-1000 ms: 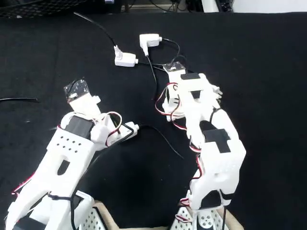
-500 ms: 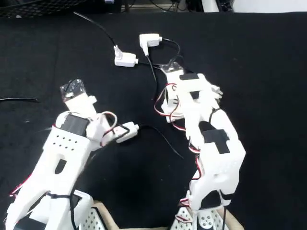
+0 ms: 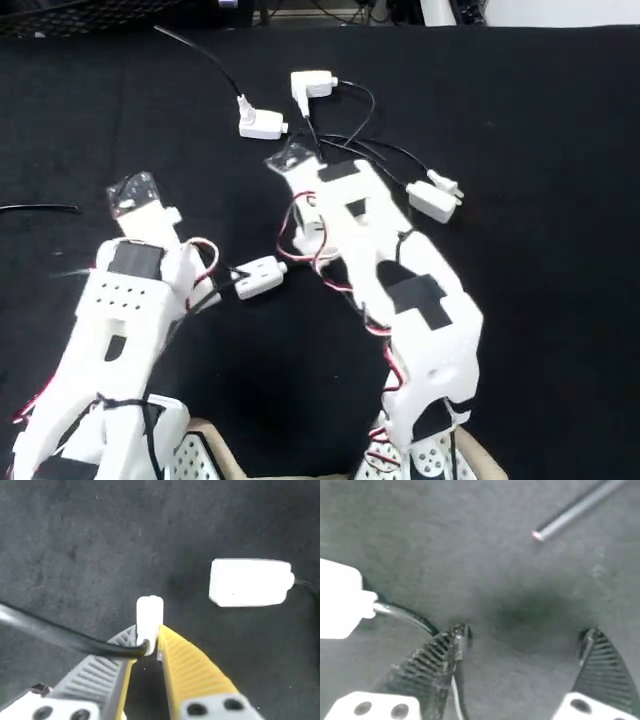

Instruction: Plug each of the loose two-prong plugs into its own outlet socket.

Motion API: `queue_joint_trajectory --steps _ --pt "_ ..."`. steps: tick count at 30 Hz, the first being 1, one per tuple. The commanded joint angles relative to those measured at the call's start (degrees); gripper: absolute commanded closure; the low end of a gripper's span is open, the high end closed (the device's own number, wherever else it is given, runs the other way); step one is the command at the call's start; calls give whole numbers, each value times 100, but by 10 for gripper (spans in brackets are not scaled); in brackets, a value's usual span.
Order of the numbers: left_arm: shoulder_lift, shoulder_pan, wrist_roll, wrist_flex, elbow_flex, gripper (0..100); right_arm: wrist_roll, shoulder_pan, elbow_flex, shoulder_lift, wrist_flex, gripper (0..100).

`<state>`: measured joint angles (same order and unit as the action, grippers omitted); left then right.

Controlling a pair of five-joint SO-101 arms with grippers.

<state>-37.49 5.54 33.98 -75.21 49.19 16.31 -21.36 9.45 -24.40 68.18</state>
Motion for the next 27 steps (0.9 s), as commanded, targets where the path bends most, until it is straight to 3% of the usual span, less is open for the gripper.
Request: queue_joint_trajectory --steps 1,9,27 --pt "-79 101 -79 -26 -4 968 -26 -554 -127 92 26 624" --pt "-88 48 -79 -18 -31 969 -53 -1116 -163 92 202 624" --pt "-88 101 -105 9 -312 969 -1371 -1240 -321 136 202 624"
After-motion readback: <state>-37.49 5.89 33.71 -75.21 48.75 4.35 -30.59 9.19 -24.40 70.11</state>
